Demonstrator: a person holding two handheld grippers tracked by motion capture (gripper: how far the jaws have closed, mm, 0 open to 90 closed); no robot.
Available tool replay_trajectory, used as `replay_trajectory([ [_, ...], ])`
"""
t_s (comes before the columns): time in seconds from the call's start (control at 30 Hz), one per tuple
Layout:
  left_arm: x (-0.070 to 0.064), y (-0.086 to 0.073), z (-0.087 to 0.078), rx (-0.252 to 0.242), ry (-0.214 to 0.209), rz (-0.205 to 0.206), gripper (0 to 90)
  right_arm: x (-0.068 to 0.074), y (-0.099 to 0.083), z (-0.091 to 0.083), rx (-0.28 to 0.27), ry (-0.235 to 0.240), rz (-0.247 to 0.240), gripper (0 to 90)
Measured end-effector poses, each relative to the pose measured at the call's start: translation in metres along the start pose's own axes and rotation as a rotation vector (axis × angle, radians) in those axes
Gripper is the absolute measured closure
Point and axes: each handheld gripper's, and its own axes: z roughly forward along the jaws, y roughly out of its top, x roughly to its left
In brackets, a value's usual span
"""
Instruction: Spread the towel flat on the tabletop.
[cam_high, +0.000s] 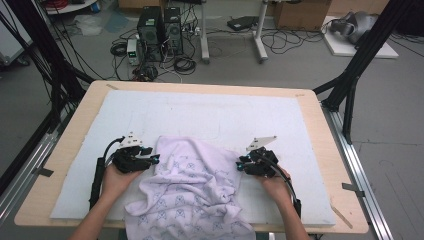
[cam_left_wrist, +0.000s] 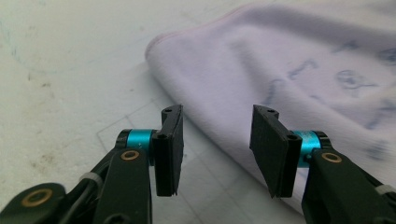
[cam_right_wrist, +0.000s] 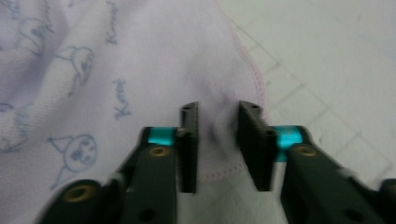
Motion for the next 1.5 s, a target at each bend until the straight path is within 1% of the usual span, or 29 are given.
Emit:
replay_trajectory([
  [0.03,0.000,0.000,0.001,0.003,-0.009,-0.002,58.5,0.000,0.001,0.000,0.002,0.015,-0.012,87.7],
  [0.1,-0.001,0.000,0.000,-0.004,-0.015,0.003,63.5,-0.001,0.004,-0.003,0.017,0.005,-0.026,88.1],
  [0.17,-0.001,0.001,-0.003,-0.023,-0.013,0.007,66.5,-0.002,0.007,-0.016,-0.026,-0.014,-0.033,88.1],
  [0.27,0.004,0.003,-0.004,-0.053,-0.004,-0.024,65.9,-0.004,0.008,-0.028,-0.031,-0.031,-0.034,88.0],
  [0.33,0.008,0.003,0.000,-0.057,0.009,-0.043,65.2,-0.007,0.006,-0.026,-0.013,-0.029,-0.033,88.0],
  [0.43,0.014,0.007,0.009,-0.016,0.022,-0.066,60.9,-0.009,0.003,-0.020,0.004,-0.021,-0.028,87.0],
  [0.47,0.015,0.009,0.012,-0.020,0.019,-0.072,59.3,-0.010,0.001,-0.018,0.000,-0.015,-0.022,83.8],
  [0.53,0.015,0.015,0.019,-0.018,0.008,-0.071,58.8,-0.013,-0.001,-0.013,0.004,0.002,0.005,65.9],
  [0.6,0.015,0.021,0.028,0.022,0.005,-0.052,58.1,-0.015,-0.003,-0.008,0.025,0.006,0.026,64.0],
  [0.63,0.013,0.023,0.031,0.027,0.019,-0.036,60.1,-0.015,-0.004,-0.007,0.025,0.005,0.027,64.5],
  [0.67,0.013,0.024,0.032,0.024,0.014,-0.026,65.3,-0.016,-0.005,-0.006,0.009,0.004,0.032,66.4],
  [0.7,0.014,0.025,0.033,0.021,-0.005,-0.035,73.7,-0.016,-0.005,-0.006,0.005,0.004,0.039,70.1],
  [0.77,0.009,0.026,0.033,0.025,0.012,0.007,83.2,-0.016,-0.007,-0.004,-0.013,0.012,0.037,82.6],
  [0.8,0.008,0.027,0.032,0.031,0.022,0.019,84.4,-0.017,-0.007,-0.004,-0.016,0.039,0.033,86.6],
  [0.87,0.004,0.029,0.022,0.022,0.065,0.044,85.3,-0.015,-0.005,-0.005,-0.005,0.033,0.005,87.6],
  [0.9,0.003,0.031,0.014,0.004,0.067,0.036,85.4,-0.014,-0.003,-0.006,-0.008,0.041,-0.005,87.7],
  [1.03,0.000,0.045,-0.023,-0.025,0.173,0.065,85.4,-0.005,0.009,-0.023,-0.092,0.046,-0.039,87.7],
  [1.07,-0.002,0.051,-0.029,-0.022,0.177,0.074,85.4,-0.005,0.013,-0.028,-0.101,0.043,-0.045,87.7],
  [1.13,-0.007,0.063,-0.029,0.029,0.148,0.094,84.4,-0.005,0.022,-0.033,-0.101,0.028,-0.063,87.7],
  [1.17,-0.009,0.066,-0.024,0.060,0.100,0.097,82.4,-0.007,0.025,-0.034,-0.090,0.015,-0.069,87.7],
  [1.2,-0.011,0.067,-0.017,0.083,0.018,0.095,74.7,-0.009,0.027,-0.033,-0.076,0.000,-0.078,87.6],
  [1.23,-0.012,0.067,-0.009,0.099,-0.058,0.090,62.7,-0.012,0.028,-0.032,-0.065,-0.009,-0.077,87.6],
  [1.27,-0.014,0.065,-0.004,0.122,-0.079,0.106,59.6,-0.016,0.026,-0.030,-0.053,-0.013,-0.066,87.5],
  [1.3,-0.014,0.063,0.000,0.127,-0.074,0.125,58.9,-0.021,0.023,-0.028,-0.032,-0.018,-0.050,87.4],
  [1.33,-0.012,0.060,0.002,0.115,-0.088,0.130,58.9,-0.025,0.019,-0.026,-0.014,-0.023,-0.035,87.2],
  [1.37,-0.009,0.057,0.002,0.090,-0.105,0.127,61.7,-0.027,0.016,-0.024,0.004,-0.018,-0.020,87.1],
  [1.4,-0.005,0.055,0.002,0.073,-0.103,0.132,66.2,-0.029,0.014,-0.023,0.017,-0.015,-0.018,87.0],
  [1.43,-0.001,0.053,0.002,0.064,-0.097,0.137,71.2,-0.028,0.013,-0.023,0.020,-0.019,-0.019,87.0],
  [1.5,0.005,0.051,0.002,0.024,-0.128,0.147,81.2,-0.029,0.013,-0.024,0.011,-0.027,-0.024,86.9],
])
